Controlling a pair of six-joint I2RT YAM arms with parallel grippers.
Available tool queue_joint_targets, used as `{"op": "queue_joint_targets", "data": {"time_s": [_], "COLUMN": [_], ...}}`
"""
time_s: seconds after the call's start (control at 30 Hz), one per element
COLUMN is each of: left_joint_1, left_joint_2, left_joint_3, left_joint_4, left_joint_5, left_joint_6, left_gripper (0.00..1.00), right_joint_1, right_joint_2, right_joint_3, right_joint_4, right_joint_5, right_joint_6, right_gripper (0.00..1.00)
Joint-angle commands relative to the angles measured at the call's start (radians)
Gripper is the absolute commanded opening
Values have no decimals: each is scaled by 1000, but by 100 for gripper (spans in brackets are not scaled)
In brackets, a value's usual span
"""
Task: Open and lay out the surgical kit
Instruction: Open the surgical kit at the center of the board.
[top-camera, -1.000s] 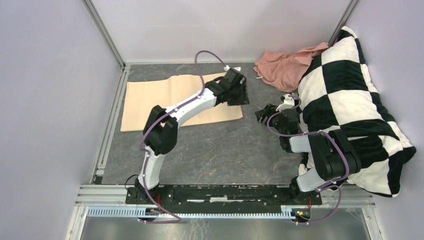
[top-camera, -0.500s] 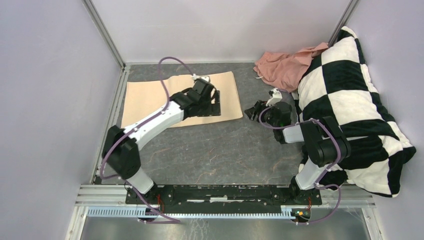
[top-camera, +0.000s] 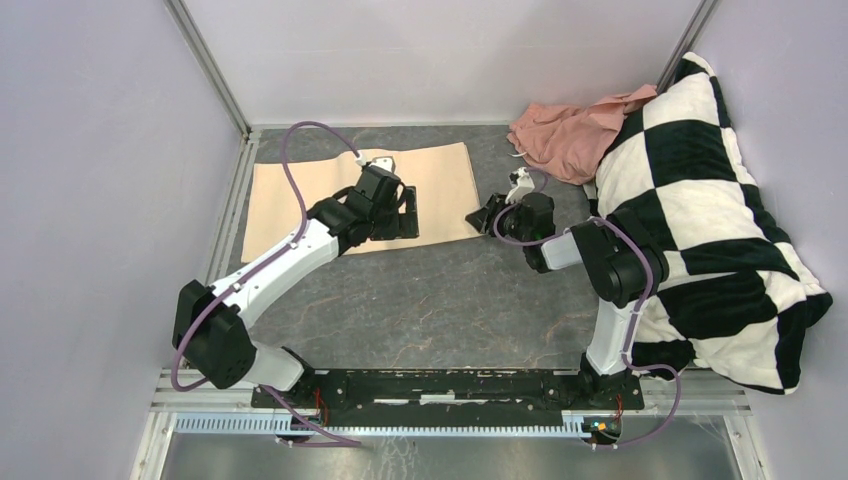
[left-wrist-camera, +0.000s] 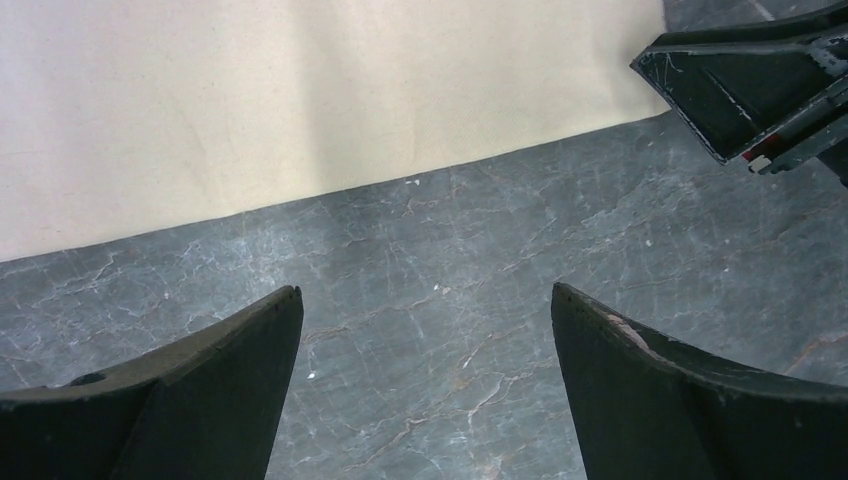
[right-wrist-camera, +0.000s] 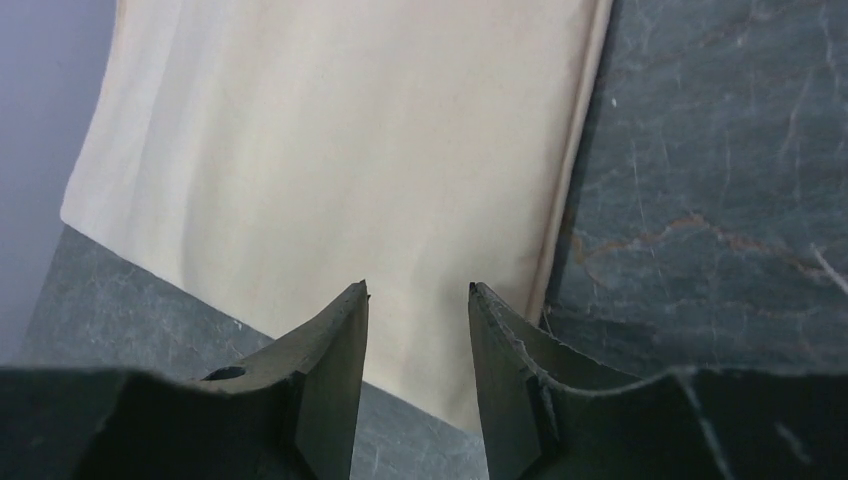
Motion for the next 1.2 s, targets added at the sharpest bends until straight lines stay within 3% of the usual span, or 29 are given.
{"op": "queue_joint_targets", "data": {"time_s": [0.0,0.23,0.53,0.7,0.97,1.17], "left_joint_1": [22,302,557,567,568,569], "left_joint_2": [-44,-144,-296,-315,-283,-197], "left_joint_3": [-60,-274,-483,-647,-714,-701], "left_joint_4": [60,171,148,325,500,532], "left_joint_5": [-14,141,51,24,-160,-220], "left_joint_6": [56,-163,-471,-626,-725,-727], "left_gripper": [100,99,100,98,90,89], "right_joint_1": [4,2,0,-8,-30,-31], "right_joint_2": [-44,-22,216,285,379,420], "right_joint_3": [-34,66,479,596,796,841], "right_joint_4": [-28,-145,-325,-369,-519,-536], "right_joint_5": [65,154,131,113,135,135], "right_joint_6": [-35,-84,-90,-42,-107,-93], "right_gripper": [47,53,59,60,69,67]}}
